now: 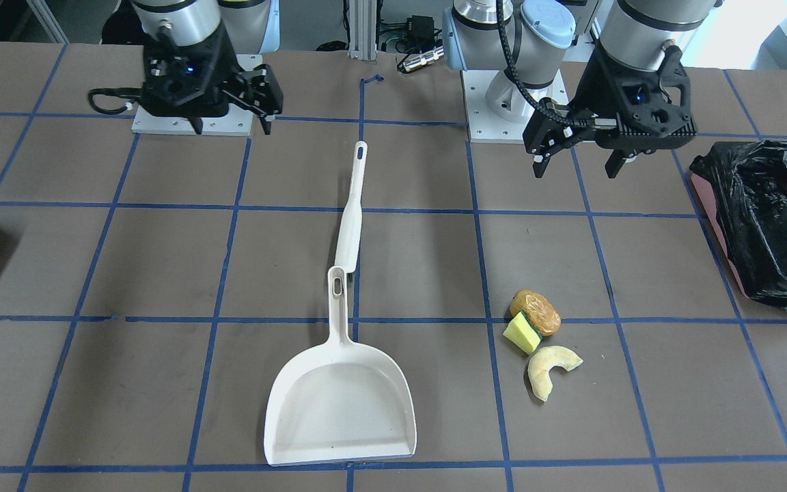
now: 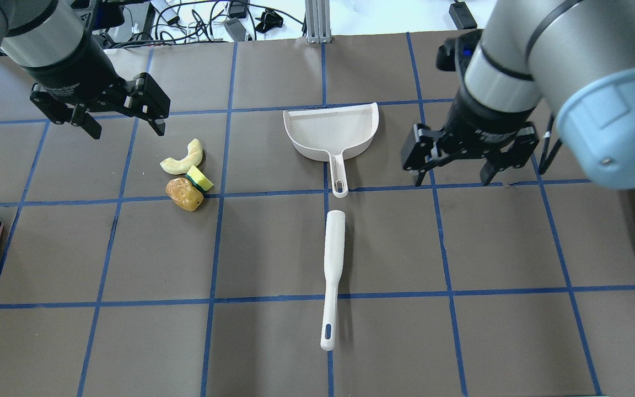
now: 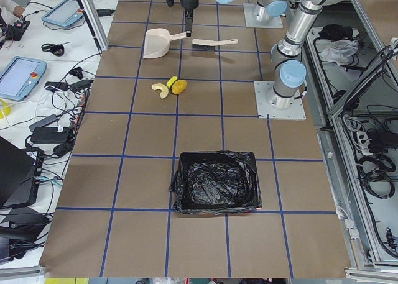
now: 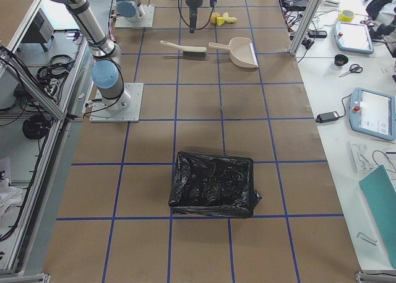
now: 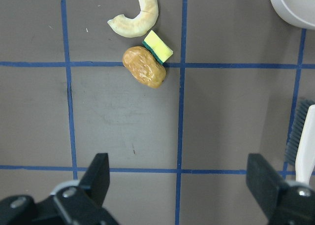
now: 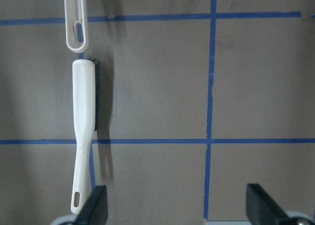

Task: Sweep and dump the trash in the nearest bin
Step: 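Grasp the dustpan handle with the left gripper while the right gripper grasps the brush handle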

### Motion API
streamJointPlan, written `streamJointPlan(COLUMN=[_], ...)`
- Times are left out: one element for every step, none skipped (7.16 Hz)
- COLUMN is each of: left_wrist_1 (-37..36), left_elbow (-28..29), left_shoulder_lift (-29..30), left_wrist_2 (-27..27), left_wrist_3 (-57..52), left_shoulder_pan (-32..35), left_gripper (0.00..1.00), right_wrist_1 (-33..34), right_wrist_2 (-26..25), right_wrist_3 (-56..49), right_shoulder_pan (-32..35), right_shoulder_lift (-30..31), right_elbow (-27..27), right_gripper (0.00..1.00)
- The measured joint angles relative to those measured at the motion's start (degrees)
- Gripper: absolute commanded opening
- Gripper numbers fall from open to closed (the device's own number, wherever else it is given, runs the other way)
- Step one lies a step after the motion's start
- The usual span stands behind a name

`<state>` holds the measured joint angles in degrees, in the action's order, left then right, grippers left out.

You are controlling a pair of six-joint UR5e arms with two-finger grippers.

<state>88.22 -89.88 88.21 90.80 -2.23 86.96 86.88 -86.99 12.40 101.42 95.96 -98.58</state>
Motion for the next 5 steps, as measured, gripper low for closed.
streamJointPlan(left_wrist_1=[-1.52,-3.25,-5.12,-7.86,-12.06], left_elbow=[0.21,0.38,0.44,0.47,0.52], left_shoulder_lift=[1.46,3.63,5.95,8.52,11.17], left_wrist_2=[0.02,0.07,0.03,0.05,-0.15], left_wrist_3=[0.14,1.49,3.42,6.26,8.87], left_shoulder_pan=[-0.42,-0.27,0.99,3.96,7.36], left_gripper=[1.0,1.0,1.0,1.0,1.0], right_wrist_1=[0.99,3.53,7.71,13.09,18.73], right_wrist_2=[-0.07,0.0,0.24,0.33,0.19], right_wrist_3=[5.45,11.02,16.44,21.22,25.59], right_shoulder_pan=[4.61,8.32,11.47,14.61,17.8], right_shoulder_lift=[-0.36,-0.54,-0.85,-1.79,-3.9], right_elbow=[-2.22,-5.21,-9.03,-12.94,-16.04], right_gripper=[1.0,1.0,1.0,1.0,0.99])
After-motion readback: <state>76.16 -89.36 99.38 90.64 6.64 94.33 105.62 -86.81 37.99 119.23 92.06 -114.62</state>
